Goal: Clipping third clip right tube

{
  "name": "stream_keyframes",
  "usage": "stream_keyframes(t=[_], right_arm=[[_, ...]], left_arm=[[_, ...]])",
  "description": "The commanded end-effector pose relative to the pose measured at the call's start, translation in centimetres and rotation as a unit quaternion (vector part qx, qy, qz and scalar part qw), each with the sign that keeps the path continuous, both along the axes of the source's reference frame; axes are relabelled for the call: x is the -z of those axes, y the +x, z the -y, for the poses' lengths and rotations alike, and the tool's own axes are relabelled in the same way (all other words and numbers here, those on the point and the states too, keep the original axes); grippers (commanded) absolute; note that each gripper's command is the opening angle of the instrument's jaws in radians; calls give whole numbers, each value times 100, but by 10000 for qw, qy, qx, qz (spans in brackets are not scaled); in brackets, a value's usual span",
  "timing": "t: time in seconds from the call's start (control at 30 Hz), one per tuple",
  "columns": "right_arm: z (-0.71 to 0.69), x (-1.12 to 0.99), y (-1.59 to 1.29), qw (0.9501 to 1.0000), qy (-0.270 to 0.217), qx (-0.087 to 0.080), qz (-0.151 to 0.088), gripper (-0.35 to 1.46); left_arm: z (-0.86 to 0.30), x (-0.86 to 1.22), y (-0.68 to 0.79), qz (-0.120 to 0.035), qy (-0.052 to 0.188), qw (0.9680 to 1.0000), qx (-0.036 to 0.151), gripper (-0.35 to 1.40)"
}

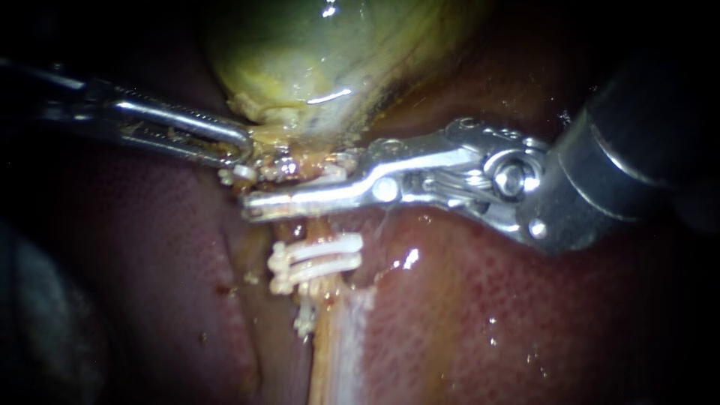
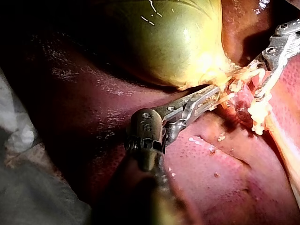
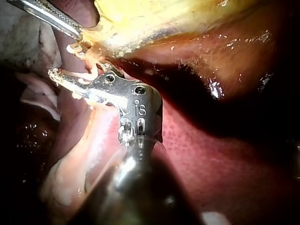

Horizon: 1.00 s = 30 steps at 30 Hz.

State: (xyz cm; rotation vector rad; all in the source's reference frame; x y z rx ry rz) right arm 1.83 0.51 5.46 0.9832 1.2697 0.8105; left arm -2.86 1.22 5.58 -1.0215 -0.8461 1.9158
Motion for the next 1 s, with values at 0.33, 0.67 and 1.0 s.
stream_keyframes(t=[0.33,0.67,1.0], right_arm=[[2,1,-8,9970,673,-315,232,-35],[5,3,-13,9966,720,-272,284,-35],[6,1,-13,9965,745,-242,278,-35]], left_arm=[[0,0,0,0,-1,10000,0,-35],[0,0,0,1,-1,10000,-1,-35],[-1,-1,0,1,-1,10000,-3,-35]])
